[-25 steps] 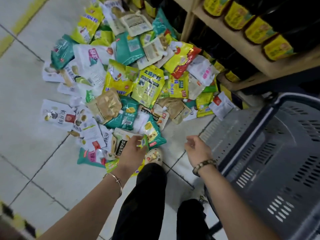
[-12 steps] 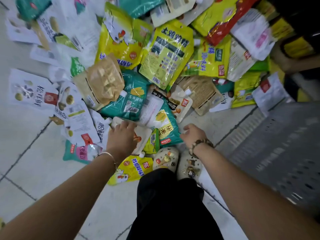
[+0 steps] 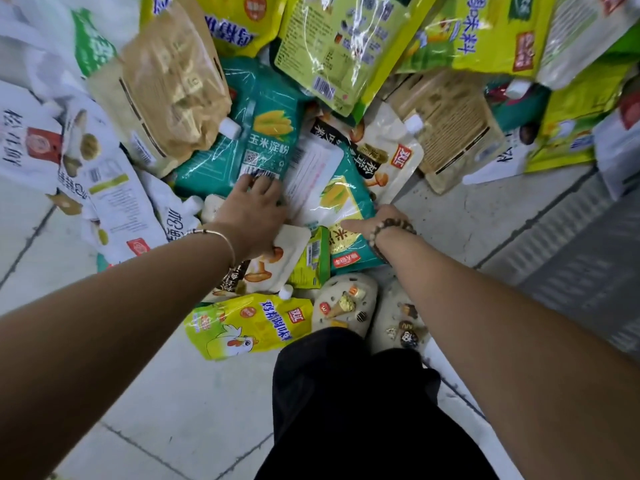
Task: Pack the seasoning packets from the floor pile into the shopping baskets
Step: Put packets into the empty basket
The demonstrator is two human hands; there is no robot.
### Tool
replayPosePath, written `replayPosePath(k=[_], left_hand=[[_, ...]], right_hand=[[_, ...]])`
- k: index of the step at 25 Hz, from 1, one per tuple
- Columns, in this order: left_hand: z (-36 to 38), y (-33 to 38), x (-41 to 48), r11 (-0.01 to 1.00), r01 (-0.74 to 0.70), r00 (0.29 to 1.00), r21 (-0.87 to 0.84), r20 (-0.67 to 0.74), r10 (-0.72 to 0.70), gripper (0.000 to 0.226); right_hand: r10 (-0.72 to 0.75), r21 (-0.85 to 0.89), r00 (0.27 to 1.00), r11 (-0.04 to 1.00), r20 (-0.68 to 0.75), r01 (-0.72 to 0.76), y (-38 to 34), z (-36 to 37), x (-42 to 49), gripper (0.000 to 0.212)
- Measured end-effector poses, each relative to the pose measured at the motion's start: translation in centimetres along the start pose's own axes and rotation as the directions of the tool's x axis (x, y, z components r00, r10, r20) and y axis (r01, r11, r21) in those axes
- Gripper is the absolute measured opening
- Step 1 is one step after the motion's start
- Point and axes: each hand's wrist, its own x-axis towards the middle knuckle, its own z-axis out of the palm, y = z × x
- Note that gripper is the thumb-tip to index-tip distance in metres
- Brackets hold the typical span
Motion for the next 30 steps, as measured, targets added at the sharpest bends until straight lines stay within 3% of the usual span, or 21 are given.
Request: replayPosePath(k=[3, 8, 12, 14, 18, 21, 23, 27, 28, 30], left_hand=[[0.3, -0.2, -0.6, 0.989, 0.026, 0.998, -0.147, -0.049, -0.033, 0.049], [-0.9, -1.1, -2.5, 0.940, 0.052, 0.995, -0.338, -0.062, -0.077, 0.029], [-2.0, -1.6, -5.6, 0.907, 0.095, 0.991, -0.411, -0.047, -0.125, 0.028], [-3.7, -1.8, -7.1, 0.832, 0.175, 0.972, -0.527, -0.044, -0.232, 0.024], [-9.0, -1.8, -10.3, 0.435, 0.403, 0.814, -0.805, 0.098, -0.573, 0.022], [-13.8, -1.5, -13.5, 0.051, 0.410, 0.649, -0.911, 0.252, -0.718, 0.029], [-17.2, -0.9, -15.7, -0.166, 0.319, 0.591, -0.933, 0.333, -0.735, 0.026], [-25.7, 1.7, -19.5, -0.540, -0.002, 0.563, -0.841, 0.446, -0.696, 0.012], [-27.6, 2.5, -20.3, -0.630, -0.072, 0.589, -0.773, 0.477, -0.652, 0.008], [-31.4, 4.1, -21.8, -0.711, -0.122, 0.670, -0.692, 0.472, -0.574, 0.013]], right_hand=[[-0.042, 0.050, 0.999, 0.998, -0.016, 0.043, 0.2, 0.8, 0.6, 0.080], [-0.253, 0.206, 0.961, 0.940, -0.112, 0.271, 1.1, 1.4, -1.6, 0.036], [-0.135, 0.376, 0.957, 0.898, -0.256, 0.228, 2.4, -1.1, -4.7, 0.033], [-0.061, 0.465, 0.949, 0.861, -0.308, 0.206, 3.3, -3.3, -6.9, 0.031], [-0.071, 0.525, 0.931, 0.809, -0.359, 0.265, 4.6, -6.9, -13.4, 0.021], [-0.109, 0.472, 0.908, 0.825, -0.405, 0.310, 4.9, -9.8, -19.7, 0.014], [-0.085, 0.444, 0.887, 0.842, -0.453, 0.307, 5.5, -12.1, -23.6, 0.016], [-0.011, 0.590, 0.850, 0.715, -0.526, 0.374, 8.2, -16.6, -30.7, 0.033], [0.000, 0.621, 0.837, 0.671, -0.547, 0.405, 9.2, -17.6, -32.3, 0.035], [0.015, 0.645, 0.808, 0.610, -0.590, 0.460, 11.9, -19.4, -35.2, 0.031]])
